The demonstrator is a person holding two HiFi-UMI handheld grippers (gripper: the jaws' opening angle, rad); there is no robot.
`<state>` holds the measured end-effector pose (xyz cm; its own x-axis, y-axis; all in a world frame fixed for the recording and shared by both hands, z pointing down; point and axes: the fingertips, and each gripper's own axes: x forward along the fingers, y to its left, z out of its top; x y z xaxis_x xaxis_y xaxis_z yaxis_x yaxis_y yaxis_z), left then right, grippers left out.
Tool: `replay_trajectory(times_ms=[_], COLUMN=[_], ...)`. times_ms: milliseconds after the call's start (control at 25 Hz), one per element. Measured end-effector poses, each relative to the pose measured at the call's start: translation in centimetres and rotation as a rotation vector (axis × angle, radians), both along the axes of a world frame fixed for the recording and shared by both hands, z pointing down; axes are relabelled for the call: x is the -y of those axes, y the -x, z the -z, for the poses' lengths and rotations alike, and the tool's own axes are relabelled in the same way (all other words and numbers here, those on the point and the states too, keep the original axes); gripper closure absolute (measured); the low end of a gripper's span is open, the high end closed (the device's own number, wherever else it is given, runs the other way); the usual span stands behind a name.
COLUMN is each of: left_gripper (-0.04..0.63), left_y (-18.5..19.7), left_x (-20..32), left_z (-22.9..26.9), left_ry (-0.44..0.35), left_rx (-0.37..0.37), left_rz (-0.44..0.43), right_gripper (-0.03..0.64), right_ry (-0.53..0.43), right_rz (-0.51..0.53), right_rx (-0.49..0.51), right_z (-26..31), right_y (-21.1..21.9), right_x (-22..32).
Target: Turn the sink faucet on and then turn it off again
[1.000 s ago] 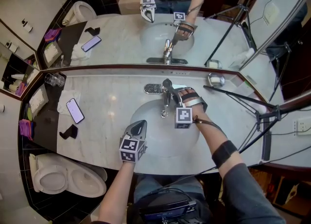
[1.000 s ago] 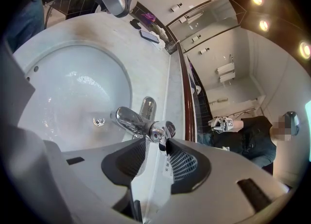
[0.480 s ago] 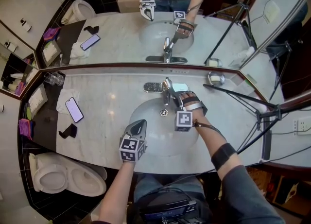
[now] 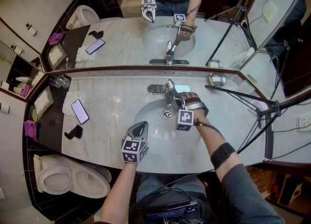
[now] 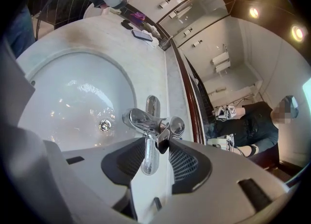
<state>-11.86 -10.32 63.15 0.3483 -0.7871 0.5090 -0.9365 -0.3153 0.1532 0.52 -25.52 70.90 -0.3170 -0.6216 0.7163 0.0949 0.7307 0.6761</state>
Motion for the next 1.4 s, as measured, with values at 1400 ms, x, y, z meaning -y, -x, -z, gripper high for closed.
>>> replay_trajectory(times_ms=[1400], left_gripper=[0.607], left_y=[0.7], left_x=[-3.1], left_z=[7.1], left_ry=[-0.125], left_rx=[0.019], left_rz=[-0.054], right_gripper=[0.600], right_ry=[0.289], right_rz=[-0.772], right_rx=[1.002], right_z=[11.9], right_y=[-13.8], right_x=[-13.9])
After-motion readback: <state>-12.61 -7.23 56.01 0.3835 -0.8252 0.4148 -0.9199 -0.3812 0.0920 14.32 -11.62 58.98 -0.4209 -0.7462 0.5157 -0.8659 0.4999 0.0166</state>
